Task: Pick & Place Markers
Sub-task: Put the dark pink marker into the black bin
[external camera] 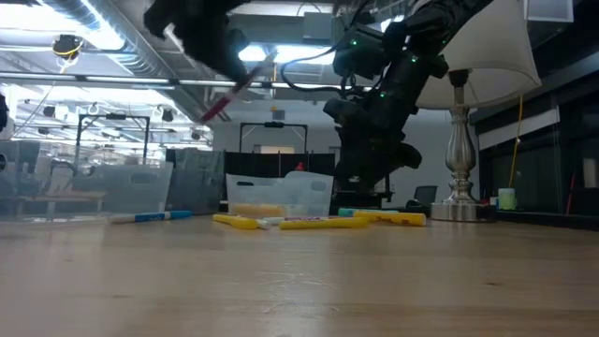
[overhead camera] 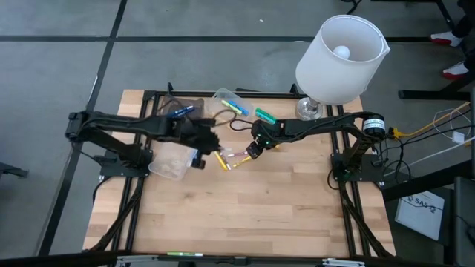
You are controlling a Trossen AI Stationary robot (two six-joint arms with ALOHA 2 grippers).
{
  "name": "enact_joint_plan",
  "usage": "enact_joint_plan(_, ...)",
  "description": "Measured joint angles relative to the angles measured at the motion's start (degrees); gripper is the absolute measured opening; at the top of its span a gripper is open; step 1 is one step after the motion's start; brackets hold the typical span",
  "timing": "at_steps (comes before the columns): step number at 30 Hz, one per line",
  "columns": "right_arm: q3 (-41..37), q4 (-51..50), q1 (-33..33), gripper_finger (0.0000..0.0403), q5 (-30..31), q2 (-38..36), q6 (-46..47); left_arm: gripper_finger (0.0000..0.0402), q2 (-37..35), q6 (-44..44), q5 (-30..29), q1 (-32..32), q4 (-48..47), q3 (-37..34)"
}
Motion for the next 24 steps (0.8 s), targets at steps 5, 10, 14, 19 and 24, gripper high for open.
enact_joint_plan(5, 0.00, 0.24, 0.00, 0.0224, 0.04, 0.00, 0.00, 0.0025, -2.23, -4.70, 0.02, 1.22, 5.50, 0.34)
enact_joint_plan(10, 0.00, 1.21, 0.00, 0.0224, 0.04, 0.00, 0.02, 0.0025, -4.24, -9.35, -3.12, 1.40, 10.76, 0.35)
enact_joint_plan(14, 0.00, 1.43, 0.00, 0.0224, 0.04, 0.00, 0.02, 0.0025, -6.12, -14.86, -9.54, 1.36, 11.10, 0.36)
enact_joint_plan(19, 0.00, 1.79, 0.00, 0.0224, 0.03, 0.00, 0.02, 0.0025, -9.09, -18.87, -15.96, 1.32, 8.32, 0.36)
enact_joint_plan(24, 0.02, 2.53, 0.00, 0.0224, 0.04, 0.00, 0.02, 0.0025, -12.24, -22.48, -20.23, 1.32, 4.11, 0.36)
